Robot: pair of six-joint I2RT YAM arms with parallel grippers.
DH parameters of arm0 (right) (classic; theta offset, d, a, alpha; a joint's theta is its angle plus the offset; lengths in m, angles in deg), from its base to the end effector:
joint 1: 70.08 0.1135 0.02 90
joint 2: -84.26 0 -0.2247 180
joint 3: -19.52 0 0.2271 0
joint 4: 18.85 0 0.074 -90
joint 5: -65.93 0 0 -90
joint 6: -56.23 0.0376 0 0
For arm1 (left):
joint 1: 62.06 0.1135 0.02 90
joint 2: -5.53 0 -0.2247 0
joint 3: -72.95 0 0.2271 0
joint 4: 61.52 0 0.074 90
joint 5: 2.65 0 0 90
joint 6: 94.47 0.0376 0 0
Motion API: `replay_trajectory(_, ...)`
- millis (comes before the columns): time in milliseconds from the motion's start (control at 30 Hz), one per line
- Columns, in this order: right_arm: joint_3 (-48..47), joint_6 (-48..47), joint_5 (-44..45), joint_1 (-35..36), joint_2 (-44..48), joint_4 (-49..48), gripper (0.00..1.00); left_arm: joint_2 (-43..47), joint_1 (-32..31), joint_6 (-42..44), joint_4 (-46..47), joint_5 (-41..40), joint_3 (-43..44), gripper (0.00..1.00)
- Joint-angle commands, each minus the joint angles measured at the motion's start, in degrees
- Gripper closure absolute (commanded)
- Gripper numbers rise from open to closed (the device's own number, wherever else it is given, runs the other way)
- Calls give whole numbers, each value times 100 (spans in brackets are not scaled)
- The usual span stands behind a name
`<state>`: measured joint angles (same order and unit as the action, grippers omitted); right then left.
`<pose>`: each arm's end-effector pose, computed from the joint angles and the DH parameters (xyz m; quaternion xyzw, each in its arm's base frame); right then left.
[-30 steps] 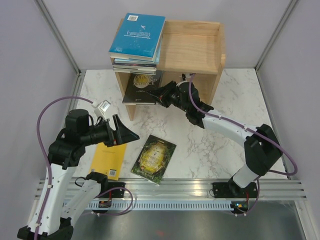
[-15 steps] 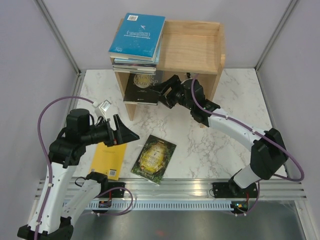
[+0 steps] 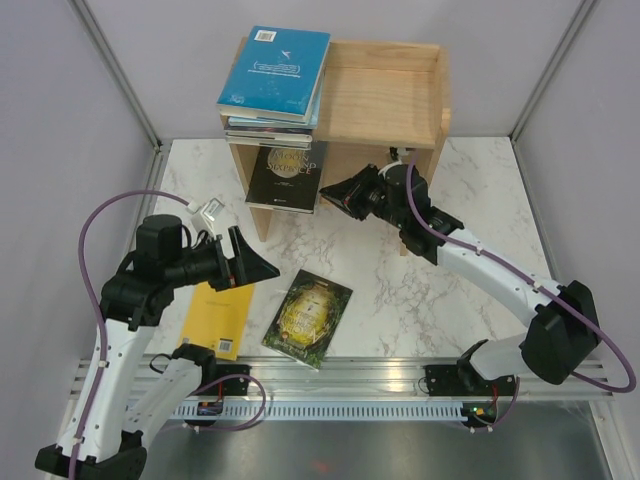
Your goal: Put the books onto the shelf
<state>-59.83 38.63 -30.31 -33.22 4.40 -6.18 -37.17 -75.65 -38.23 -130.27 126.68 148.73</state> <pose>0.2504 0.1928 0.3073 0.2066 0.7554 0.5306 0.3243 0.1197 -0.0535 0.3297 0.0046 0.8518 -0.4468 0.2735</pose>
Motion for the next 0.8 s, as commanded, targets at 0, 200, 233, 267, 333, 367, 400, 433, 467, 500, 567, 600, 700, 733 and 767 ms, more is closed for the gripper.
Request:
replay_trajectory(0,92,2,-105,5,172,-367,83,42,14,89,149,-48,-44,0)
replay_trajectory(200,242,-15,-123,225,339,-411,100,34,14,80,149,-75,-70,0)
replay_trajectory(233,277,-7,-106,347,374,-394,100,42,22,89,149,-83,-70,0)
replay_trajectory(267,347,-7,-79,409,435,-394,100,42,22,80,149,-101,-79,0)
replay_trajectory(333,382,-7,-27,610,453,-411,100,34,22,89,149,-127,-114,0)
replay_trajectory(367,409,2,-26,673,427,-420,100,33,22,89,157,-154,-123,0)
replay_trajectory(400,409,2,-9,725,409,-446,100,16,14,89,157,-154,-132,0)
replay_trajectory(433,426,2,35,822,374,-464,100,-2,14,89,175,-163,-132,0)
replay_trajectory(467,426,28,44,840,313,-481,100,-10,22,89,175,-163,-140,0)
replay_trajectory(500,418,20,44,858,269,-516,100,-28,22,89,184,-163,-123,0)
replay_trajectory(567,339,2,26,867,128,-508,100,-54,22,89,210,-163,-105,0)
replay_trajectory(600,321,-24,18,867,76,-499,100,-63,14,97,210,-171,-97,0)
replay_trajectory(700,137,-121,-9,867,-153,-368,100,-107,22,124,228,-171,-79,0)
replay_trajectory(733,110,-130,-26,867,-249,-367,100,-125,22,124,228,-163,-79,0)
replay_trajectory(767,75,-130,-18,867,-302,-367,100,-142,14,133,236,-163,-62,0)
